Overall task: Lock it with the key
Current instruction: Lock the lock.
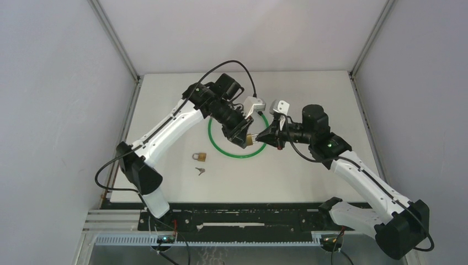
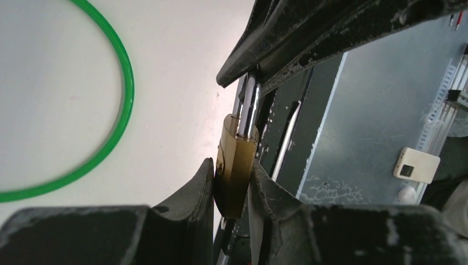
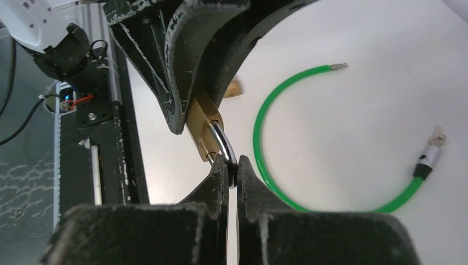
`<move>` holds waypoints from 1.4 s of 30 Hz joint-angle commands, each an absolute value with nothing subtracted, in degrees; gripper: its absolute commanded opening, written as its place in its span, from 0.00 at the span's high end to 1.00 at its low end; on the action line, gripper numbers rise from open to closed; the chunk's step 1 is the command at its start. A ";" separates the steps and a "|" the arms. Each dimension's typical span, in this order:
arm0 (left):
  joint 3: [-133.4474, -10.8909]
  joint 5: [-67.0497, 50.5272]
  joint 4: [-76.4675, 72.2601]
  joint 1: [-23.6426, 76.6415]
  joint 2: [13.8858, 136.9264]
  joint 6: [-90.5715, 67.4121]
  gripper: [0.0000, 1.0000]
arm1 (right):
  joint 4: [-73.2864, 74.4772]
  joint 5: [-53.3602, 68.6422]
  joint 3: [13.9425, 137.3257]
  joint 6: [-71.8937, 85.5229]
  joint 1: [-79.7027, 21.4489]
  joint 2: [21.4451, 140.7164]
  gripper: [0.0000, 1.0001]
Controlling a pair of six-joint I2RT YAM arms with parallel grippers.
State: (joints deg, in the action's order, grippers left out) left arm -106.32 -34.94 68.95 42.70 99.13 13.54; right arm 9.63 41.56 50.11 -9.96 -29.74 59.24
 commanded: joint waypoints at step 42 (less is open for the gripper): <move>-113.02 -46.36 39.60 47.62 94.41 21.13 1.00 | 12.79 67.67 56.60 -10.38 -37.54 60.28 1.00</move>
State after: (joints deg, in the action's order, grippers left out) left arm -113.65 -31.81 81.08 47.05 98.17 24.43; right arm 17.50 51.29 54.57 -11.88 -33.30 58.52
